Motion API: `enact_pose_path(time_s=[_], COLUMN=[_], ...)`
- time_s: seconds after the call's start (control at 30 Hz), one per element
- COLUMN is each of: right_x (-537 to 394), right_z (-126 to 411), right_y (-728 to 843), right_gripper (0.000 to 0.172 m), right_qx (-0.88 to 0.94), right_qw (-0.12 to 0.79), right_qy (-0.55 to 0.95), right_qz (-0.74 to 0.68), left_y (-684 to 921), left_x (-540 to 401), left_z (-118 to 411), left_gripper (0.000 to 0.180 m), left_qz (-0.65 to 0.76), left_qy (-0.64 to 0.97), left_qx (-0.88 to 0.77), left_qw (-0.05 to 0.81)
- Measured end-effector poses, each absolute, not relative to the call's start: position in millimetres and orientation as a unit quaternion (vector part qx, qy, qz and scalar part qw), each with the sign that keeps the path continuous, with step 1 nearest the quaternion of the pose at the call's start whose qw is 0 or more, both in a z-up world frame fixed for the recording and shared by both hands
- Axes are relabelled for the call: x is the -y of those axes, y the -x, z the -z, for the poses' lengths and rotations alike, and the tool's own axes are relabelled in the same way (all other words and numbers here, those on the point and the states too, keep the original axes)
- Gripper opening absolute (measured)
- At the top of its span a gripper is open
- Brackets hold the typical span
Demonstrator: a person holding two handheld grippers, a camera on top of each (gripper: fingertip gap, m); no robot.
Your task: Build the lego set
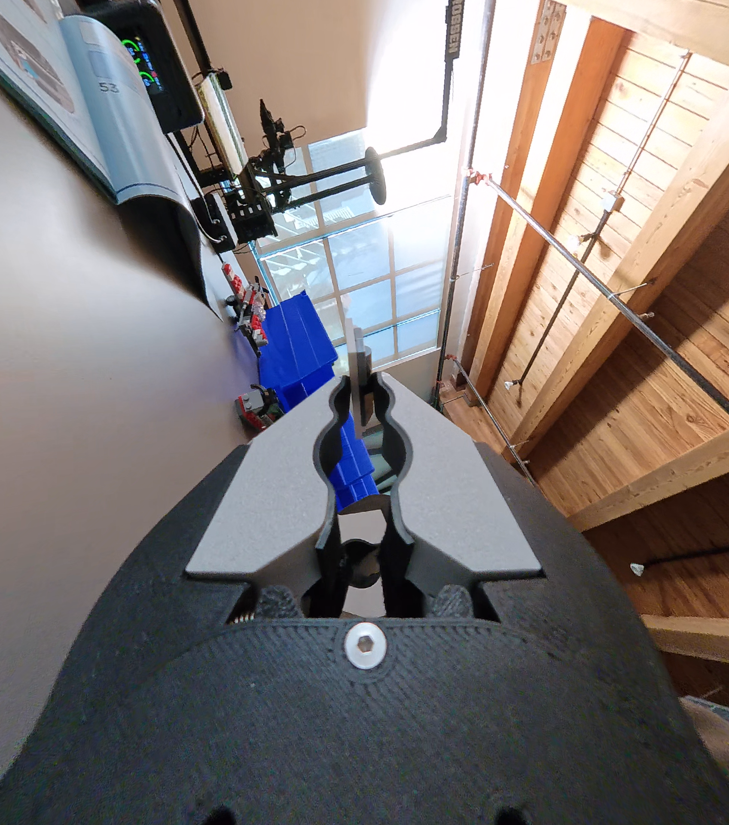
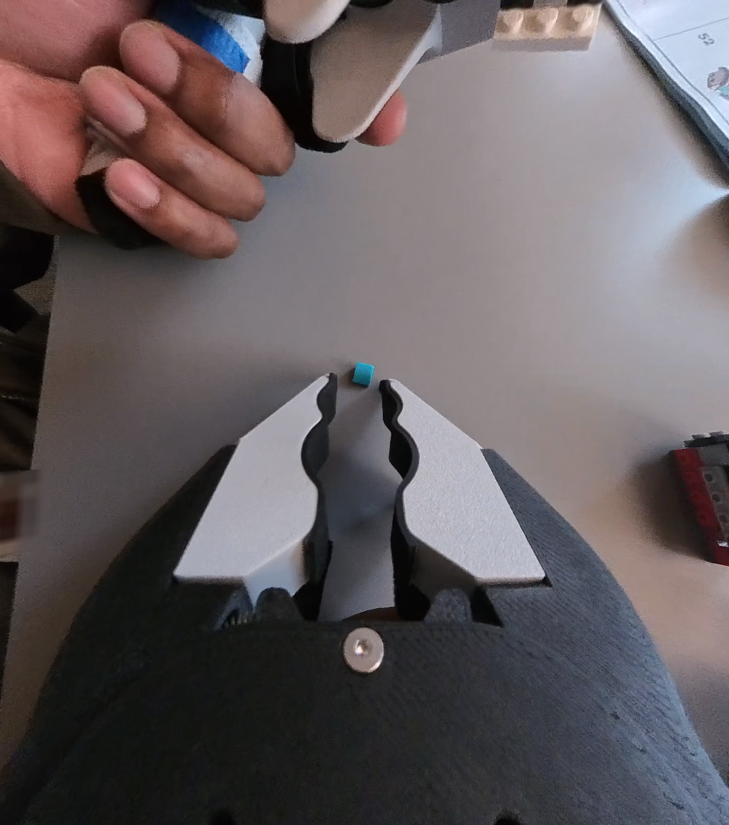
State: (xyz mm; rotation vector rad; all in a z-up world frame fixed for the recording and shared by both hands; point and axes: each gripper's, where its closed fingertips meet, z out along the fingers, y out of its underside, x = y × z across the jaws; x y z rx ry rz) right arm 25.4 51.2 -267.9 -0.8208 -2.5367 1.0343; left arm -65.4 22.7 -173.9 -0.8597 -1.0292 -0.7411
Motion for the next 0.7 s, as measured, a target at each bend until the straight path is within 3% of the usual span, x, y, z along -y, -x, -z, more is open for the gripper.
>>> enact_pose_path(time_s=[0.43,0.7], right_x=[-46,-46], right_z=[261,209], right_y=[-19,11], right_gripper=[0.009,0.009], right_qx=[0.870,0.805], right_qw=[0.155,0.239], right_qy=[0.274,0.290], right_qz=[-0.378,-0.459], left_y=[67,63], left_x=[-23,-25], left_z=[177,180], left_gripper=[0.010,0.010], left_qz=[0.336,0.346], left_qy=[0.386,0.377], left_qx=[0.476,0.489], left_qw=[0.715,0.707])
